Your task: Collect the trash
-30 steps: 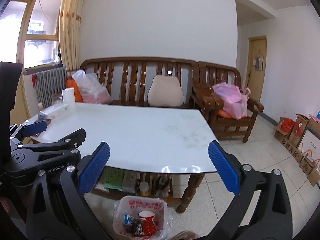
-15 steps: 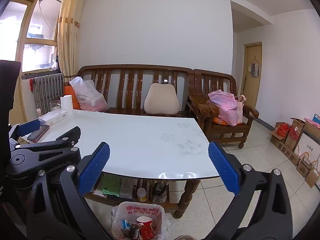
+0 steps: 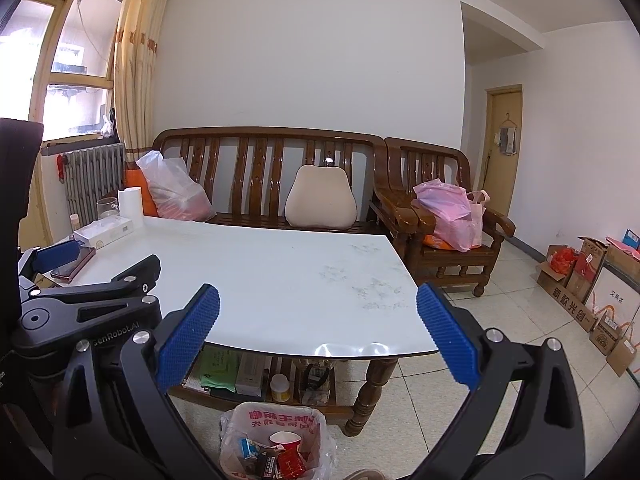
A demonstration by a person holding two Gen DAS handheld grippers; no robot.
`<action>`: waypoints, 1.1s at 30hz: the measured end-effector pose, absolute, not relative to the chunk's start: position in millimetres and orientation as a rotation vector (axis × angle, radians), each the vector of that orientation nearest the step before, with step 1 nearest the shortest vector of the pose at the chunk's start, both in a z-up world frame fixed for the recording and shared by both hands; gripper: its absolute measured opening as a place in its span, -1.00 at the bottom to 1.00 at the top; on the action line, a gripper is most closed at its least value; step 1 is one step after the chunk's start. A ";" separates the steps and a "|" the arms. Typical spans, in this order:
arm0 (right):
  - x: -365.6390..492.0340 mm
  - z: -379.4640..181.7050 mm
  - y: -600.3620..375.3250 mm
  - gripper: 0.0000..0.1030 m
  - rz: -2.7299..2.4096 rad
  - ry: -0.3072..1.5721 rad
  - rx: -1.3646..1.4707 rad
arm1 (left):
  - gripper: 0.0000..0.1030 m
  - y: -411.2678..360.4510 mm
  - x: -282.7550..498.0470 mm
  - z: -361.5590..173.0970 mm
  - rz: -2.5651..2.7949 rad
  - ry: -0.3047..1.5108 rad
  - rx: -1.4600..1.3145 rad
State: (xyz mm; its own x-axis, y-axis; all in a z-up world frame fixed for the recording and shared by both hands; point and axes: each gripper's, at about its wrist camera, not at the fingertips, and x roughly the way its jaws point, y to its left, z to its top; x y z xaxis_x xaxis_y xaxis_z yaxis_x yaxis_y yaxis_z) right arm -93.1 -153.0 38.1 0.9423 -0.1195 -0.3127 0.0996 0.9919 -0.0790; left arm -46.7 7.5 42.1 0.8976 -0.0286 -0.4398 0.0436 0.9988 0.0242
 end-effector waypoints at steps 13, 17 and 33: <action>-92.8 38.9 -149.7 0.87 -0.117 0.325 -0.065 | 0.85 12.0 -45.4 39.3 -0.030 0.468 0.031; -92.6 39.1 -149.5 0.87 -0.118 0.324 -0.066 | 0.85 13.2 -44.6 38.9 -0.027 0.470 0.029; -92.1 39.3 -149.7 0.87 -0.116 0.325 -0.068 | 0.85 12.4 -44.4 37.8 -0.030 0.479 0.026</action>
State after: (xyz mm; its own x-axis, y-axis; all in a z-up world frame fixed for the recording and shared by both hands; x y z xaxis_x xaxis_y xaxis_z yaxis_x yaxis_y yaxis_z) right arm -92.1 -149.7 39.3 0.9412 -0.1245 -0.3141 0.1025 0.9911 -0.0855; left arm -44.4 12.4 37.8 0.8869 -0.0226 -0.4613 0.0346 0.9992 0.0176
